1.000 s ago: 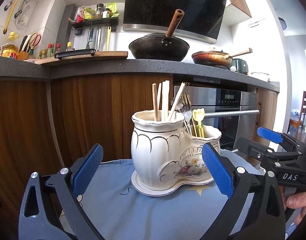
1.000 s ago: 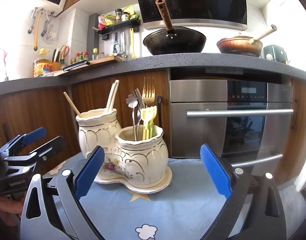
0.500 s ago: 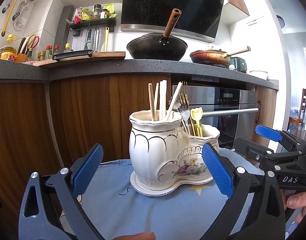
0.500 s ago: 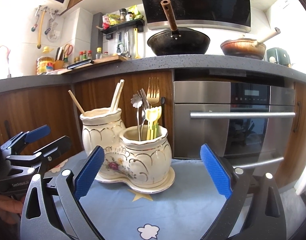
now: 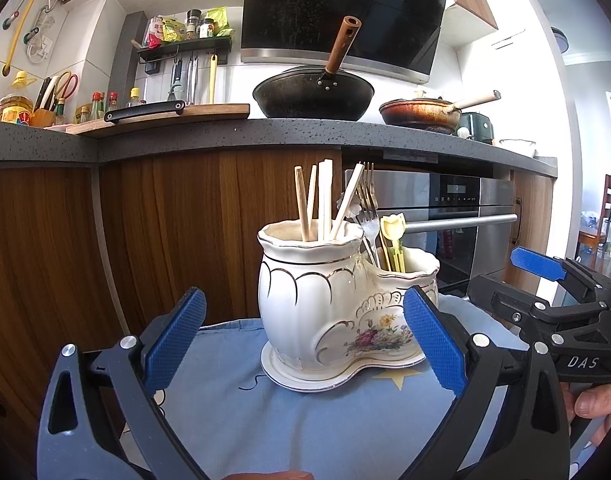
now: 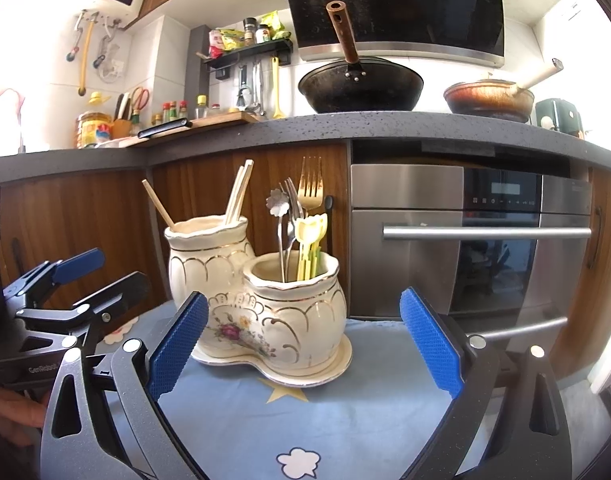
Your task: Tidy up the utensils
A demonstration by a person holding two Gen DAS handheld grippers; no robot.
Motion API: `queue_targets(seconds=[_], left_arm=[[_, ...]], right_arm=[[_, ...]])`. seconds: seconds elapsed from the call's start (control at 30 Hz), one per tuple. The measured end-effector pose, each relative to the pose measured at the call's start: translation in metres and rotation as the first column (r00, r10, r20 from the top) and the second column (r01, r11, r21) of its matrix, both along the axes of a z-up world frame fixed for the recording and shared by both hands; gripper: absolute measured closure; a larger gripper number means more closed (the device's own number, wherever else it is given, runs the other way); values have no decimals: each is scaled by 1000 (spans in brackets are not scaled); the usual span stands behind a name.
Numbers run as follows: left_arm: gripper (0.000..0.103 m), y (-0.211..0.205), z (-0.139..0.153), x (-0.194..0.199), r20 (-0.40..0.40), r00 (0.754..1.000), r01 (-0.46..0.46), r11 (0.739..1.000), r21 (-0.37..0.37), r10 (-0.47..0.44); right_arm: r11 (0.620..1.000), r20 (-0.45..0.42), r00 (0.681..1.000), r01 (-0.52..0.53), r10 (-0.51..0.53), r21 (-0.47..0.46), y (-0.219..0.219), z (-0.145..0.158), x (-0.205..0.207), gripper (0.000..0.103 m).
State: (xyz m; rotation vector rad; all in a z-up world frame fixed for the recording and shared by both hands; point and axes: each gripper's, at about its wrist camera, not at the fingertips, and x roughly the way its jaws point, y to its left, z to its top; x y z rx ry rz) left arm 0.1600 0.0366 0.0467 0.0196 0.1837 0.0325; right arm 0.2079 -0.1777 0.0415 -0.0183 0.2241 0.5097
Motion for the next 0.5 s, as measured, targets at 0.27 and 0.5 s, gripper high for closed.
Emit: queue_targets(seconds=[0.27,0.5], left_arm=[[5,0,0,0,-1,1000,1,1000,0,-1],[5,0,0,0,0,1000,1,1000,1,-1]], right_arm=[[1000,4,1000,-2,2,-3,1,0,-1,7],[1000,4,1000,-3,3,-2,1,0,-1,7]])
